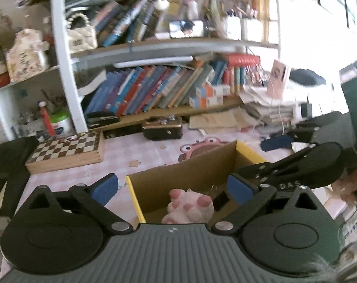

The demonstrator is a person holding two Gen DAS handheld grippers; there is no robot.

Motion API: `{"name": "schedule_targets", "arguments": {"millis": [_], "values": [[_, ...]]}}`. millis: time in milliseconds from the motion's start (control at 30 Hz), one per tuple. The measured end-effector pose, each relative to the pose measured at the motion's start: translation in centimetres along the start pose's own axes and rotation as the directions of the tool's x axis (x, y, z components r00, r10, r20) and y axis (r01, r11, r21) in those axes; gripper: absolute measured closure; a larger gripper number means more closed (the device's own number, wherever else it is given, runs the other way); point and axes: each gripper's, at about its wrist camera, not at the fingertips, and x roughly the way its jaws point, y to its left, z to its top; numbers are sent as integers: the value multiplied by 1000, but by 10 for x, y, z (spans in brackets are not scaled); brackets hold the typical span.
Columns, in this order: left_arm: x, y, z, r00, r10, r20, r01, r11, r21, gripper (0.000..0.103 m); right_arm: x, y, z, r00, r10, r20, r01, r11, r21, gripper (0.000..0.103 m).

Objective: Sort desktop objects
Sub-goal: 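Release the pig into the yellow box with the left tool while the right tool drops the clip in, then withdraw both tools from the yellow box back over the table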

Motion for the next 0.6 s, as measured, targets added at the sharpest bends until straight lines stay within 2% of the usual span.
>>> {"name": "schedule_targets", "arguments": {"millis": [267, 600], "values": [[-36, 16, -21, 999, 26, 36, -22, 994, -108, 2, -43, 5, -20, 994, -99, 53, 92, 988, 121, 40], [-63, 41, -59, 1000, 13, 10, -12, 992, -123, 1, -82, 38, -57, 970, -238, 55, 217, 943, 251, 40]]}}
